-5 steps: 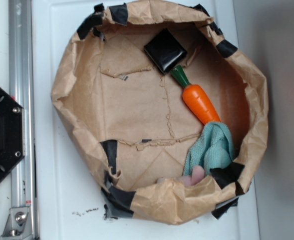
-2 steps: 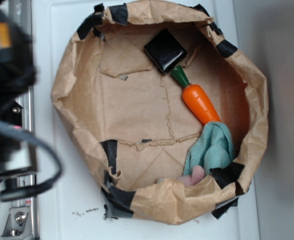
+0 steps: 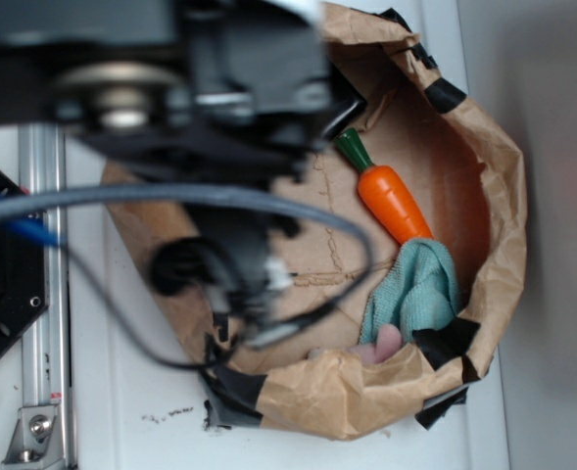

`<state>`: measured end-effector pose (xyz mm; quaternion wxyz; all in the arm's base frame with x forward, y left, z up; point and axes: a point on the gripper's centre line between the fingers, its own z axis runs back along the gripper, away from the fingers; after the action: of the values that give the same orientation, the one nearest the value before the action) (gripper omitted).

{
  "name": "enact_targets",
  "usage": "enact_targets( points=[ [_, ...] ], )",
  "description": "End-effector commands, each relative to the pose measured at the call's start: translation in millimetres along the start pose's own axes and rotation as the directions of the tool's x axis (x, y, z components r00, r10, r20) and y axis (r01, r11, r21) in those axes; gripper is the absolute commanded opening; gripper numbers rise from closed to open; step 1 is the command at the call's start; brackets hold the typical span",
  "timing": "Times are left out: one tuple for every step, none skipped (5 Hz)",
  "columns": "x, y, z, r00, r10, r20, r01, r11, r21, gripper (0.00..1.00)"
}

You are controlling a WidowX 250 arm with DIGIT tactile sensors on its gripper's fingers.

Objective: Grab the black box.

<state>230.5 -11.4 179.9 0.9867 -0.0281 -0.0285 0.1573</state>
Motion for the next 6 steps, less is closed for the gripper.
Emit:
enact_targets(
  points=[
    [30, -2, -21, 0.918, 0.226, 0.327, -0.176, 0.969, -0.176, 1.0],
    [40, 5, -35, 0.854, 0.341, 0.393, -0.288, 0.939, -0.188, 1.0],
    [46, 25, -34, 0.841, 0.327, 0.431, -0.275, 0.945, -0.18, 1.0],
    [56, 35, -44, 0.845, 0.355, 0.4, -0.312, 0.935, -0.172, 1.0],
    [61, 51, -50, 0.852, 0.399, 0.34, -0.357, 0.917, -0.179, 1.0],
    [61, 51, -50, 0.852, 0.399, 0.34, -0.357, 0.917, -0.179, 1.0]
  ],
)
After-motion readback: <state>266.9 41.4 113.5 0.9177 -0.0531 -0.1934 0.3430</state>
